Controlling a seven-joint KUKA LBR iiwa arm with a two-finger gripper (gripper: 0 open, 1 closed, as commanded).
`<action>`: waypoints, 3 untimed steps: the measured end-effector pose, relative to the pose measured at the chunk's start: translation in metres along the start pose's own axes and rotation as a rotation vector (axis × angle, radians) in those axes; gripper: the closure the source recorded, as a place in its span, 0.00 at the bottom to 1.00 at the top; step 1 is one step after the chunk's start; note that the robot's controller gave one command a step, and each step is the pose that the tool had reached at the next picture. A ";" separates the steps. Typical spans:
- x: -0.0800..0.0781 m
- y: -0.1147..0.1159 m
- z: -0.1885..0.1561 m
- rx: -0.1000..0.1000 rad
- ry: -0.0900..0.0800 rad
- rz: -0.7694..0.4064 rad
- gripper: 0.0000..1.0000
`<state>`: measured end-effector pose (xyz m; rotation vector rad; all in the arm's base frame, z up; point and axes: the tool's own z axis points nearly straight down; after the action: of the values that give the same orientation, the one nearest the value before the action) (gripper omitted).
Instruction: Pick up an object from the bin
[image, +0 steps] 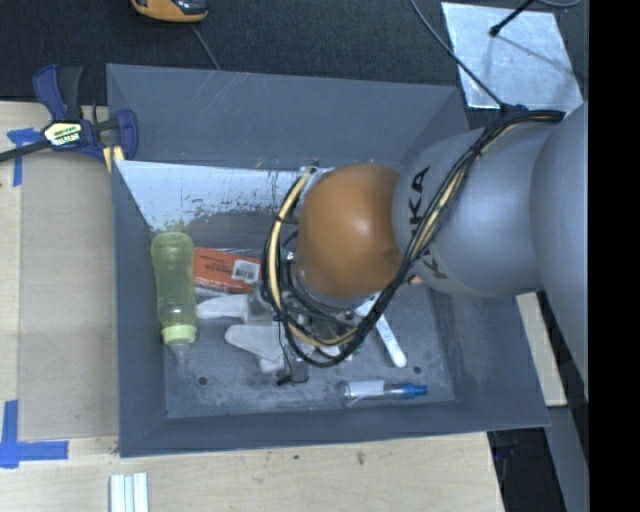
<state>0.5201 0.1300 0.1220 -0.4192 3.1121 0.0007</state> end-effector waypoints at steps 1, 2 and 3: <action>-0.029 -0.038 0.019 0.000 -0.002 0.150 0.00; -0.039 -0.045 0.038 0.003 -0.003 0.018 0.00; -0.025 -0.035 0.049 0.000 0.000 0.066 1.00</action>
Offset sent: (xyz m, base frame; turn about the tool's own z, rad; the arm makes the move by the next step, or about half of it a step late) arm 0.0441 -0.0224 -0.0487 -0.0367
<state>0.5535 0.1027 0.0730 -0.3165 3.1247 0.0005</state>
